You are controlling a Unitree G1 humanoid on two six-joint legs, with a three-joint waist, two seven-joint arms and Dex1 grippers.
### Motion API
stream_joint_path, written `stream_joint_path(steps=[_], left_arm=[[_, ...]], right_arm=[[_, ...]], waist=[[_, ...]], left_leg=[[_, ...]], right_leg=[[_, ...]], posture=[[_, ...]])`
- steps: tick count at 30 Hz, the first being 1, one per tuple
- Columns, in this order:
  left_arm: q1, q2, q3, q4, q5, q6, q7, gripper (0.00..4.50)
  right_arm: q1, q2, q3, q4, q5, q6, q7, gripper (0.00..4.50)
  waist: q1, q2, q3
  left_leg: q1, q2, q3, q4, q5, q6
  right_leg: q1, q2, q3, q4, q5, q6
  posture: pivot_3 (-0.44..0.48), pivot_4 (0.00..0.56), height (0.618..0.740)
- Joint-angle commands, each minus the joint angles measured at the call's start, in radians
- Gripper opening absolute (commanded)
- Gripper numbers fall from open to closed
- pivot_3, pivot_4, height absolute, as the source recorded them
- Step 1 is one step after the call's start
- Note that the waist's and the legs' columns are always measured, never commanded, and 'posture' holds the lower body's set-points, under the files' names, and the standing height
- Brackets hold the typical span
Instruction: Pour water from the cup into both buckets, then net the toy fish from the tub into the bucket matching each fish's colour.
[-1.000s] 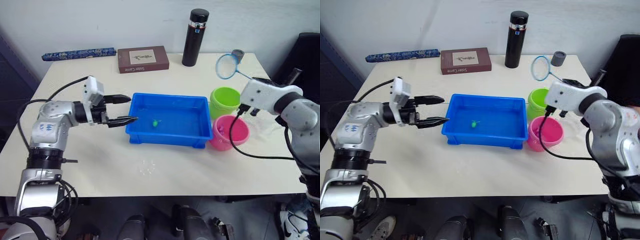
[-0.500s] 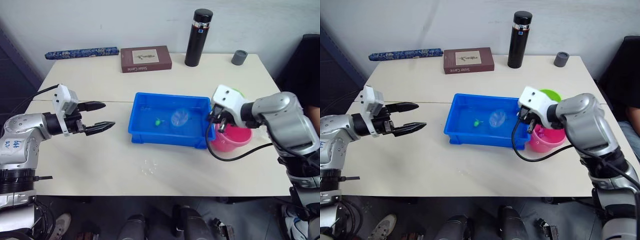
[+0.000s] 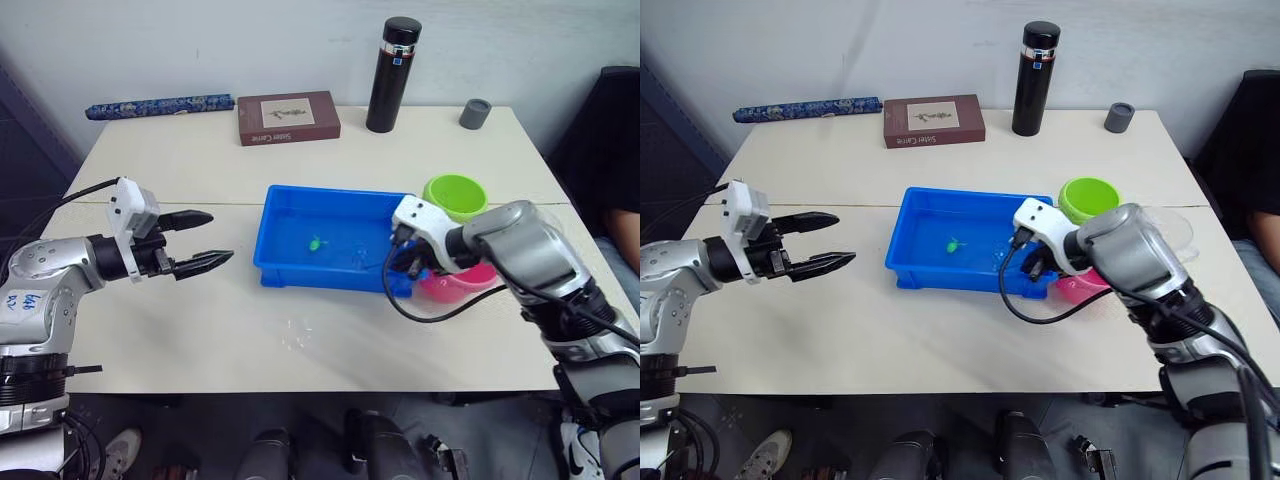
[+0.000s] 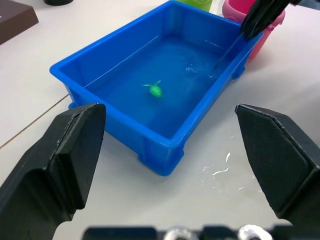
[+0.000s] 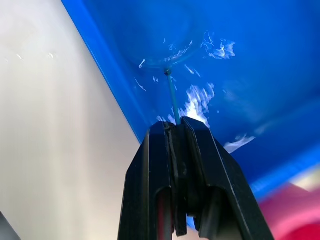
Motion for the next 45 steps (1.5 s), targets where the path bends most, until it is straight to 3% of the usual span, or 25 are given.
stream_joint_path(steps=[1, 8, 14, 25, 38, 45], left_arm=[[0.007, 0.018, 0.04, -0.048, -0.027, 0.007, 0.009, 4.47], [0.017, 0.028, 0.046, -0.065, -0.037, 0.018, 0.009, 4.47], [0.008, 0.029, 0.038, -0.059, -0.036, 0.016, 0.005, 4.47], [-0.025, 0.015, 0.015, -0.022, -0.021, -0.022, -0.008, 4.47], [-0.092, 0.007, -0.031, 0.044, -0.005, -0.057, -0.03, 4.47], [-0.164, -0.016, -0.063, 0.08, -0.003, -0.071, -0.045, 4.47]], right_arm=[[-0.032, 0.031, -0.004, 0.006, 0.019, 0.011, -0.046, 0.0], [-0.026, 0.18, -0.074, 0.117, 0.03, -0.055, -0.203, 0.0], [-0.022, 0.207, -0.121, 0.121, 0.061, -0.075, -0.248, 0.0], [0.012, 0.132, -0.233, -0.056, 0.207, 0.04, -0.234, 0.0], [0.04, 0.083, -0.403, -0.117, 0.343, 0.11, -0.286, 0.0], [0.049, -0.031, -0.538, -0.098, 0.38, 0.09, -0.311, 0.0]], waist=[[0.0, 0.0, 0.0], [-0.003, 0.0, 0.0], [0.0, 0.0, 0.0], [-0.001, 0.0, 0.0], [0.0, 0.0, 0.0], [0.004, 0.0, 0.0]], left_leg=[[0.0, 0.0, 0.0, 0.0, 0.0, 0.0], [0.0, 0.0, 0.0, 0.0, 0.0, 0.0], [0.0, -0.001, 0.0, 0.0, 0.0, 0.0], [0.0, 0.0, 0.0, -0.001, 0.0, 0.0], [-0.001, 0.0, 0.0, -0.001, 0.0, 0.0], [-0.001, 0.0, 0.0, -0.001, 0.0, 0.001]], right_leg=[[0.0, 0.0, 0.0, 0.0, 0.0, 0.0], [0.0, 0.0, 0.0, 0.0, 0.0, 0.0], [0.0, 0.0, 0.0, 0.0, 0.0, 0.0], [0.0, 0.0, 0.0, 0.0, 0.0, 0.0], [0.0, 0.0, 0.0, -0.001, 0.0, 0.0], [0.0, -0.001, 0.0, -0.002, 0.0, 0.0]], posture=[[0.0, 0.15, 0.74], [0.0, 0.15, 0.74], [0.0, 0.15, 0.74], [0.0, 0.15, 0.74], [0.0, 0.15, 0.74], [0.0, 0.15, 0.74]])
